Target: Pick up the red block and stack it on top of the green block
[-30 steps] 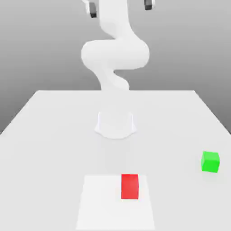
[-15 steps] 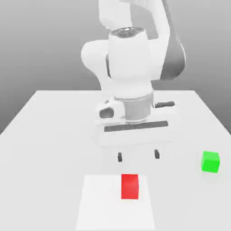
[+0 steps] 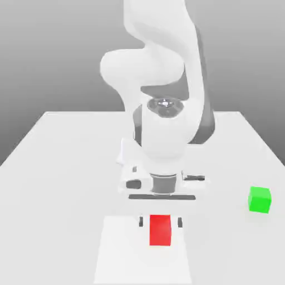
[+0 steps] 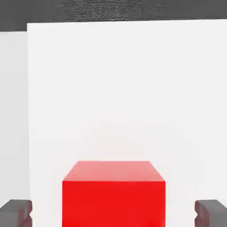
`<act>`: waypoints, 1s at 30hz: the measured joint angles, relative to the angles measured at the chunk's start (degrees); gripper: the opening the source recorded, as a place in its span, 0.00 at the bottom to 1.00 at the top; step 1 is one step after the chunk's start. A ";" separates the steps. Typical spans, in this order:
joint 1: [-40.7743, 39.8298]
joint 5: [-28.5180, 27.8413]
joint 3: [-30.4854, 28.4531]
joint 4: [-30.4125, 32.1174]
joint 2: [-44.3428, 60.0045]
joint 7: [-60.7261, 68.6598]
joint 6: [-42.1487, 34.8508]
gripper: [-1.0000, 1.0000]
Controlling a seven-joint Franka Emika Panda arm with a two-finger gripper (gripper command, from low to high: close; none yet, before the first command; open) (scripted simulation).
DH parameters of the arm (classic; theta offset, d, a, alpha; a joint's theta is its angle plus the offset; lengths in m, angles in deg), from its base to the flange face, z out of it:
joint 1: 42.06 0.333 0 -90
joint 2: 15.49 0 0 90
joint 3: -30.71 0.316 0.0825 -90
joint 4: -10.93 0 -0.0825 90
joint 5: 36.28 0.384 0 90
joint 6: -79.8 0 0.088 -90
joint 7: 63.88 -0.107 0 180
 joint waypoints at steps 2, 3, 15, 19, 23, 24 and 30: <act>-0.21 0.22 0.27 -0.04 1.06 0.09 0.87 0.00; -0.21 0.19 0.27 -0.04 1.06 0.06 0.88 0.00; 0.14 -1.42 -0.46 0.53 -6.08 -0.90 -5.11 0.00; 0.05 -1.65 -0.43 1.29 -10.10 -1.18 -8.61 0.00; -1.18 -1.47 1.19 1.72 -12.75 -2.88 -11.25 0.00; -1.81 -1.30 2.16 1.55 -12.97 -4.04 -11.66 0.00; 6.91 -0.53 11.70 0.19 -13.83 -11.89 -13.90 0.00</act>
